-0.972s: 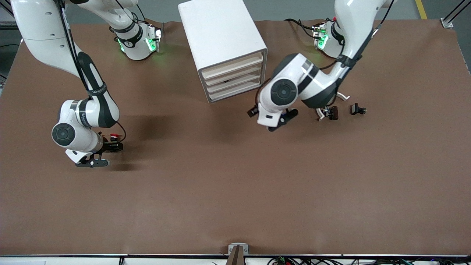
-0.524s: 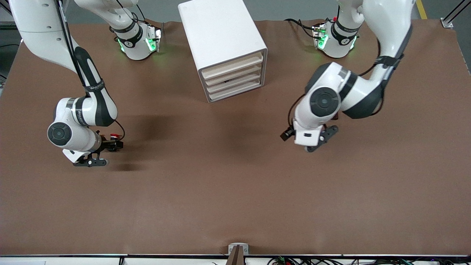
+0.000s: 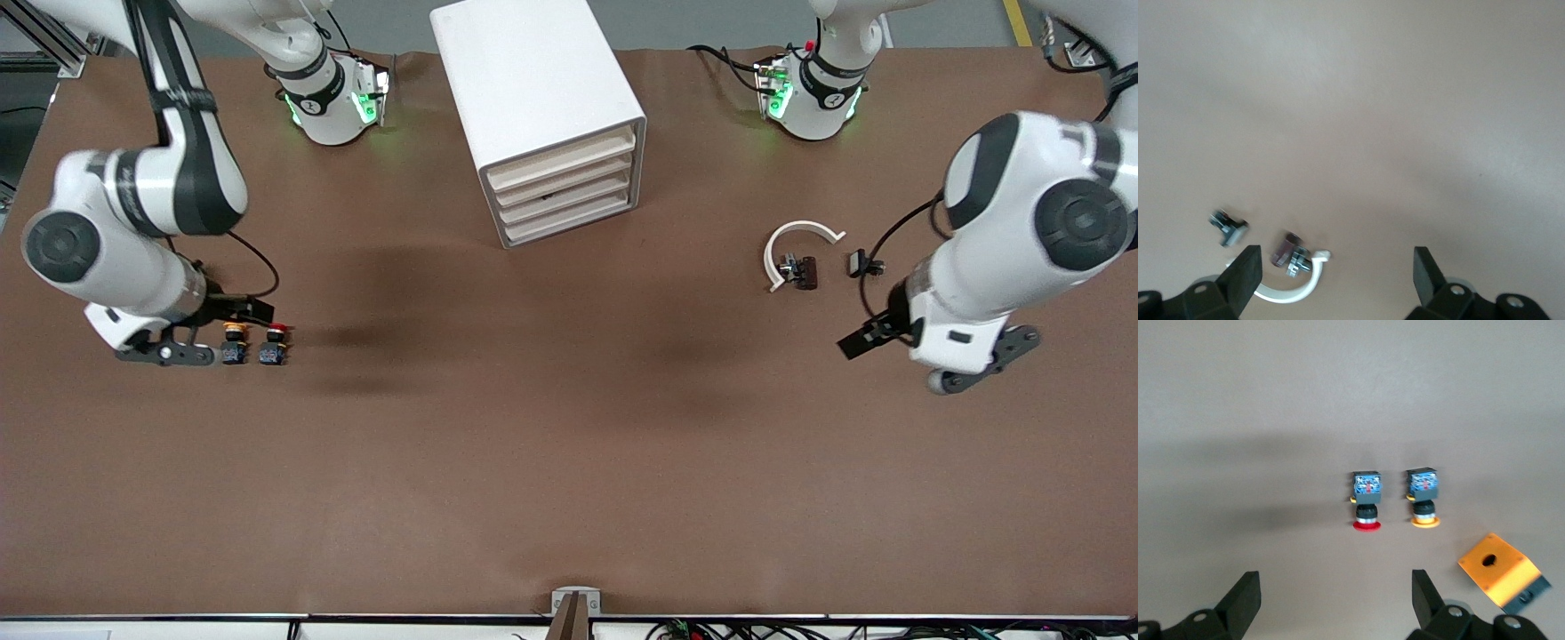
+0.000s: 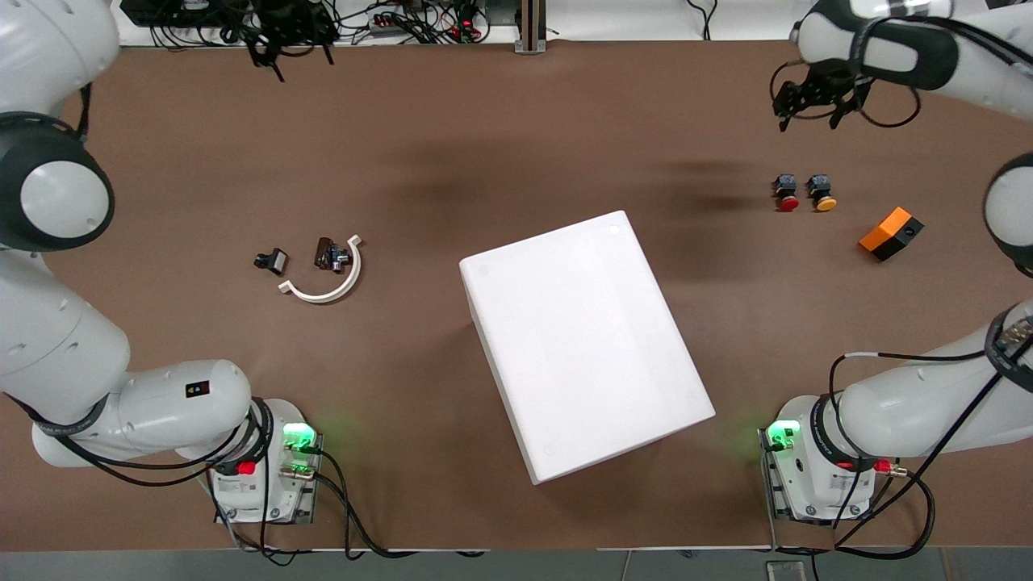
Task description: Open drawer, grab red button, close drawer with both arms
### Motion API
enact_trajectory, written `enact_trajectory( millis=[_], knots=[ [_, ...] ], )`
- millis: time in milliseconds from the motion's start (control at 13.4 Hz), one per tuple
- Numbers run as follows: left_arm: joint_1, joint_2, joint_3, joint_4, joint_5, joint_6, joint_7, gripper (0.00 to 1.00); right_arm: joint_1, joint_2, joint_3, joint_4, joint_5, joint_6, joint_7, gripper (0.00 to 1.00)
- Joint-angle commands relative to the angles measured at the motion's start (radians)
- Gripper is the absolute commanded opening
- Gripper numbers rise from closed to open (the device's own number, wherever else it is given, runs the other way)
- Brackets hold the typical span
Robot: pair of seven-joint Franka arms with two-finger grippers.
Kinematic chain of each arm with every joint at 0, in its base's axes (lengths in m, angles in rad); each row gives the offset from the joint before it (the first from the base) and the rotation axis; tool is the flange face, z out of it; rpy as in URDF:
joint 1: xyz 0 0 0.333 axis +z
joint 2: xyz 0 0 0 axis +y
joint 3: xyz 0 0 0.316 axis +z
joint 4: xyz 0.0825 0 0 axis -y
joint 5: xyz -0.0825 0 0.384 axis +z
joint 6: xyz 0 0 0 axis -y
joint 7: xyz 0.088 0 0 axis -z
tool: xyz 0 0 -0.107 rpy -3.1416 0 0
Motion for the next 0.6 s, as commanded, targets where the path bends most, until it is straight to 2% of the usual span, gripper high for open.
enact_trajectory(
  millis=[0, 224, 299, 449, 524],
  knots=[
    [0.06, -0.103, -0.013, -0.015, -0.003, -0.027, 0.15, 1.0, -0.007, -0.119, 0.006, 0.032, -0.02, -0.087, 0.007, 1.0],
    [0.095, -0.177, -0.008, -0.015, -0.008, -0.057, 0.31, 1.0, -0.007, -0.153, 0.006, 0.148, -0.017, -0.217, 0.006, 1.0],
    [0.062, -0.214, 0.053, -0.017, -0.01, -0.067, 0.344, 1.0, -0.012, -0.151, 0.004, 0.191, -0.017, -0.258, -0.003, 1.0],
    [-0.094, -0.263, 0.235, -0.018, -0.04, -0.137, 0.404, 1.0, -0.03, -0.151, -0.004, 0.234, 0.002, -0.283, -0.081, 1.0],
    [-0.138, -0.29, 0.304, -0.025, -0.075, -0.158, 0.445, 1.0, -0.048, -0.151, -0.002, 0.254, 0.02, -0.294, -0.098, 1.0]
  ],
)
